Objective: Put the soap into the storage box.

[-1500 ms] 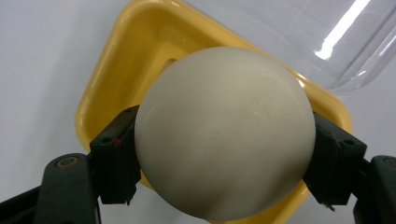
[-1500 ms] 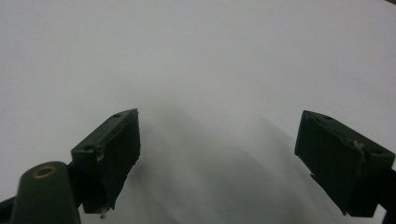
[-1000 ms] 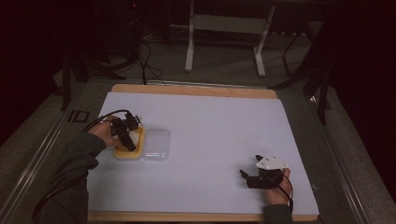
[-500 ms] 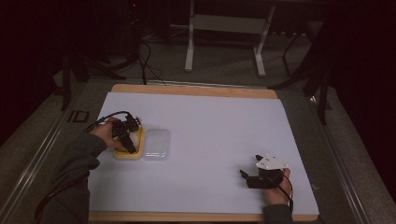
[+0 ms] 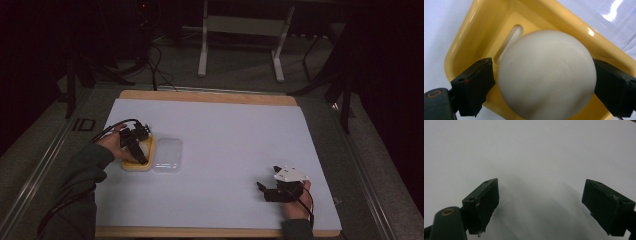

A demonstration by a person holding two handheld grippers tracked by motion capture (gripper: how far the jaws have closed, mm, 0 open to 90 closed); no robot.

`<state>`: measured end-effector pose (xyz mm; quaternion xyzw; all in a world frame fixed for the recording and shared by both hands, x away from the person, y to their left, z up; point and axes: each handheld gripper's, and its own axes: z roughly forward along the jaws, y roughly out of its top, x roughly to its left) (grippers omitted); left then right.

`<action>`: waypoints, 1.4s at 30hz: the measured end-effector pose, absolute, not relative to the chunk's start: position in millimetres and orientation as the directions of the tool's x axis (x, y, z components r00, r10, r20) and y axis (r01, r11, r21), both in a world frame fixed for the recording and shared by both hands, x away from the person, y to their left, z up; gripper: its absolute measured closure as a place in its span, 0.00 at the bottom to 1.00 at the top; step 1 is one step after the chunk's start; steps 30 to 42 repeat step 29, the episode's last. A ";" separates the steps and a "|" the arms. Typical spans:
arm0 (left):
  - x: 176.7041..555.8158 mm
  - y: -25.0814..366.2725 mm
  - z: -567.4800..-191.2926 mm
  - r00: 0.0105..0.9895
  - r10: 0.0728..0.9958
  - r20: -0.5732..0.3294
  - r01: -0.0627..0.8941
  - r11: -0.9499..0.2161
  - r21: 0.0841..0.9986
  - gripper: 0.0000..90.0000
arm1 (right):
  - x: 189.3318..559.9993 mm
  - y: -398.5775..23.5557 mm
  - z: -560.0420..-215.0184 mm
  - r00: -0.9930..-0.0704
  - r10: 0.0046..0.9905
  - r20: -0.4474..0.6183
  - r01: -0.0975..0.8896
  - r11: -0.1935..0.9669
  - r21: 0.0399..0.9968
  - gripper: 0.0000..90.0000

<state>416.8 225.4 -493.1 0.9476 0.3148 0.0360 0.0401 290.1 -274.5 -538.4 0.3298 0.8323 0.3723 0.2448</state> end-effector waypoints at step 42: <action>388.0 179.6 -434.5 0.885 0.447 0.133 0.387 -0.864 0.323 0.50 | 290.2 -274.6 -538.4 -0.662 0.733 -0.160 0.368 0.504 0.781 0.16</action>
